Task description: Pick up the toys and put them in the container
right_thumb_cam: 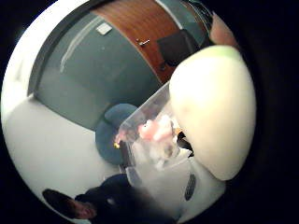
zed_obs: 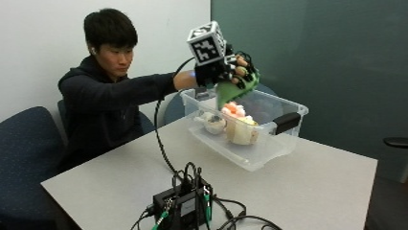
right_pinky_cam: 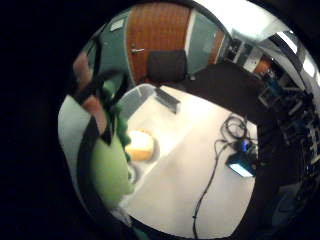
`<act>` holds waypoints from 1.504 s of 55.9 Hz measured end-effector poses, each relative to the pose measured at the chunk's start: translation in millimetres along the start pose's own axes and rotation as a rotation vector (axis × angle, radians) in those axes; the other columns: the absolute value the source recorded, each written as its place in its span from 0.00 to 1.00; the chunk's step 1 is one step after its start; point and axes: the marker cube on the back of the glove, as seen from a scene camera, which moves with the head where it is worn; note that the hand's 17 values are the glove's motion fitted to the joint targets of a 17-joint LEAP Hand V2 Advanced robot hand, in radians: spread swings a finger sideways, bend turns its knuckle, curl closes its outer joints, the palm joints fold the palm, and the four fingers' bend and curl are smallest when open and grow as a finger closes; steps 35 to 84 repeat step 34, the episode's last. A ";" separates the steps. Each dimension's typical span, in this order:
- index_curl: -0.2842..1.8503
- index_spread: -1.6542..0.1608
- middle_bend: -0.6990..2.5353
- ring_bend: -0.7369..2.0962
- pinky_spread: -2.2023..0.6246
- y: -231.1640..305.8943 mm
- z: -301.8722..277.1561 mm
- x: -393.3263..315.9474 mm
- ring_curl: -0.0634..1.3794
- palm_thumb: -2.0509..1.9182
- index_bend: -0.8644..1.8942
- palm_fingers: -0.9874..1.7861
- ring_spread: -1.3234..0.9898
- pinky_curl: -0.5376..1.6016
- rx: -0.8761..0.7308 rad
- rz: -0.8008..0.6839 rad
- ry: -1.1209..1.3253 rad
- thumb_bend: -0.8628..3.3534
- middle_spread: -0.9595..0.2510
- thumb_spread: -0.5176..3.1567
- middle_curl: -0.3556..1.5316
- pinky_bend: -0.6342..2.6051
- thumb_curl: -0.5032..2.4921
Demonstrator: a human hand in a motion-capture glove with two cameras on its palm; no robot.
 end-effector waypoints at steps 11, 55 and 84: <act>0.47 0.69 0.29 0.40 0.75 1.3 31.8 19.3 0.38 0.63 0.39 0.20 0.51 0.47 -0.159 -0.036 -0.045 0.21 0.70 0.36 0.49 0.55 0.44; 0.42 0.73 0.27 0.32 0.80 79.5 -66.9 77.0 0.26 0.61 0.42 0.34 0.57 0.40 0.107 -0.097 -0.192 0.20 0.79 0.48 0.39 0.44 0.36; 0.42 0.73 0.27 0.32 0.80 79.5 -66.9 77.0 0.26 0.61 0.42 0.34 0.57 0.40 0.107 -0.097 -0.192 0.20 0.79 0.48 0.39 0.44 0.36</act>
